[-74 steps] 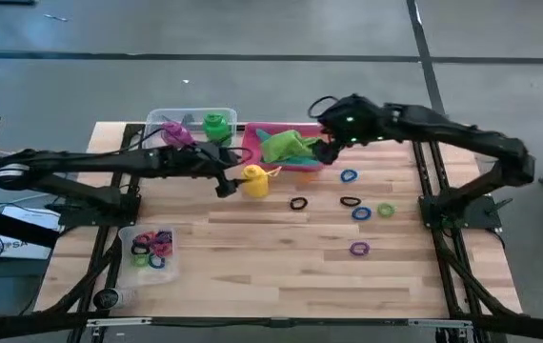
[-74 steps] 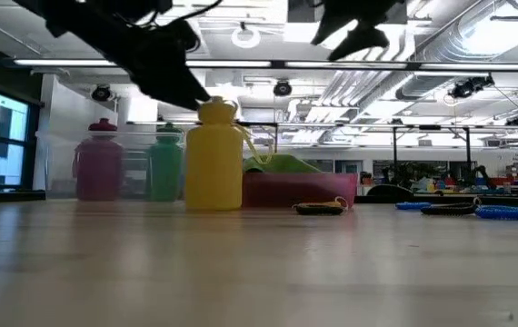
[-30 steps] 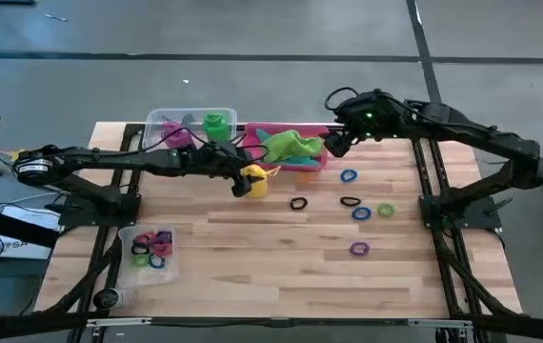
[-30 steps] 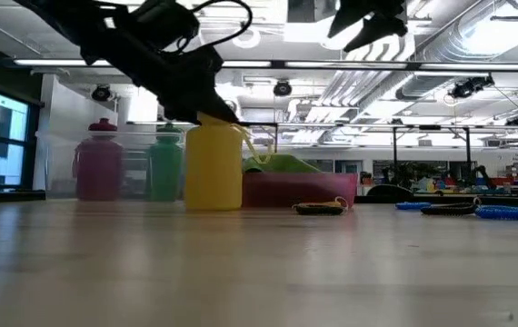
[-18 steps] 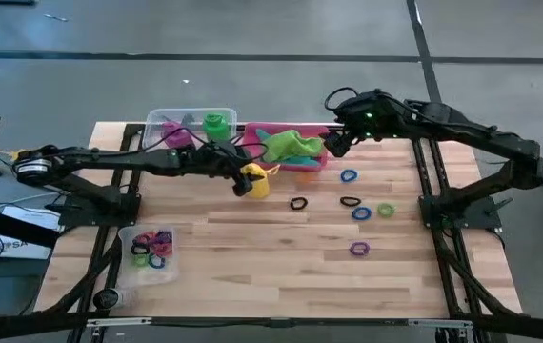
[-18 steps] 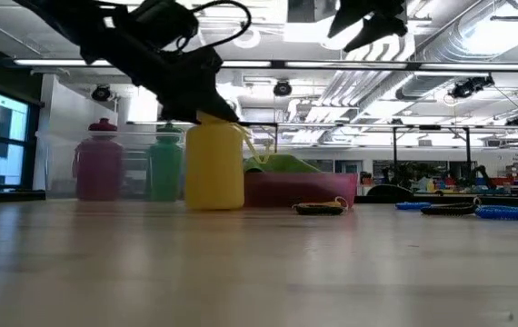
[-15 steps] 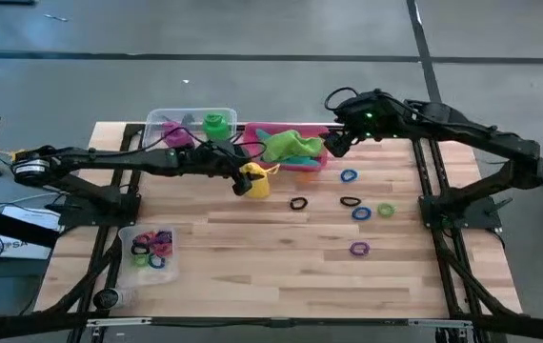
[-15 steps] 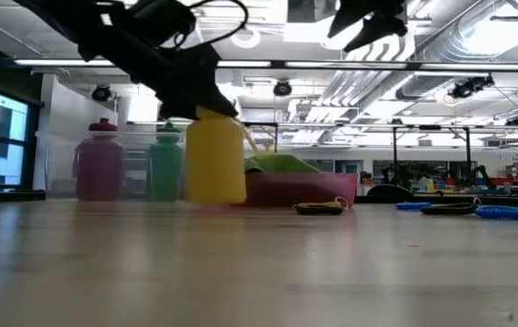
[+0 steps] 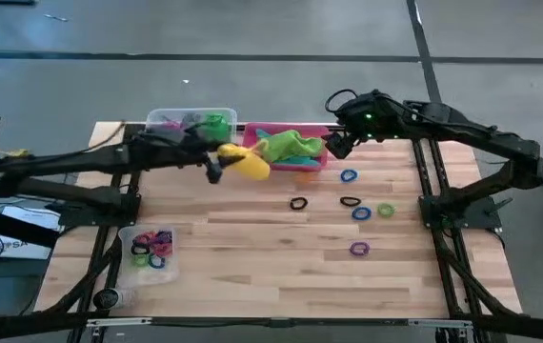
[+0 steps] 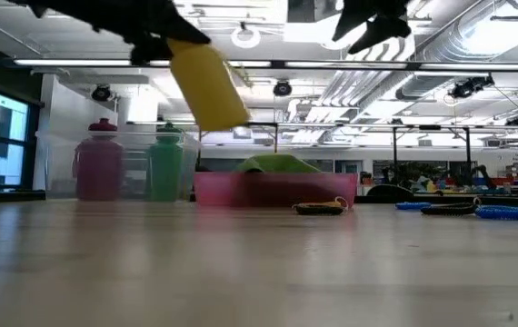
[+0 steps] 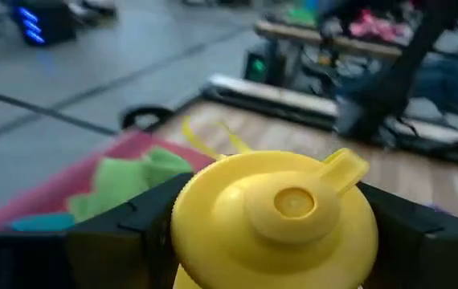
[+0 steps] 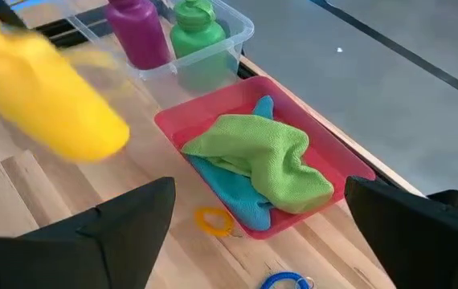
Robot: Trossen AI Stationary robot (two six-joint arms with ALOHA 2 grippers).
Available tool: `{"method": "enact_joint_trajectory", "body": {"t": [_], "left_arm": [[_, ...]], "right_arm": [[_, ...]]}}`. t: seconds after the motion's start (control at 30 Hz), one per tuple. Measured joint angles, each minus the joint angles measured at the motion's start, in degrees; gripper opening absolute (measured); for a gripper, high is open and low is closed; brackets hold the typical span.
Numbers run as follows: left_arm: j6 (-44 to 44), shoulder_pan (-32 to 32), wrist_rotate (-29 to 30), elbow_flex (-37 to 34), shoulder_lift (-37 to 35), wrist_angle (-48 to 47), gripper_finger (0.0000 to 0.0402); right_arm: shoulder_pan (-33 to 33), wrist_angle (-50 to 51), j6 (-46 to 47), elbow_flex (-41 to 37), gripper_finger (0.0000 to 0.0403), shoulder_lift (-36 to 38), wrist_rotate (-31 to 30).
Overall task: Pick & Place Sports Items
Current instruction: Put the yellow tumbler into the top transparent bin
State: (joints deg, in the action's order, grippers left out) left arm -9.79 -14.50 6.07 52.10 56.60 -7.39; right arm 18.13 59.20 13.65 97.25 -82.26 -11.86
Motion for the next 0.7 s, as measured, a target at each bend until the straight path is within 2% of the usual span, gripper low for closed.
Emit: {"method": "enact_joint_trajectory", "body": {"t": [0.37, 0.53, 0.7], "left_arm": [[3.79, 0.00, 17.02, 0.00, -13.84, -4.87, 0.0205], [2.37, 0.00, 27.05, 0.00, -15.98, -9.95, 0.0205], [1.30, 0.00, 36.42, 0.00, -15.15, -12.47, 0.0204]], "right_arm": [[0.00, -0.24, 0.02, 0.00, 0.0294, 0.00, 0.00], [0.00, -0.26, 0.22, 0.00, 0.0294, 0.00, 0.01], [0.00, -0.34, 0.24, 0.00, 0.0294, 0.00, 0.02]]}}
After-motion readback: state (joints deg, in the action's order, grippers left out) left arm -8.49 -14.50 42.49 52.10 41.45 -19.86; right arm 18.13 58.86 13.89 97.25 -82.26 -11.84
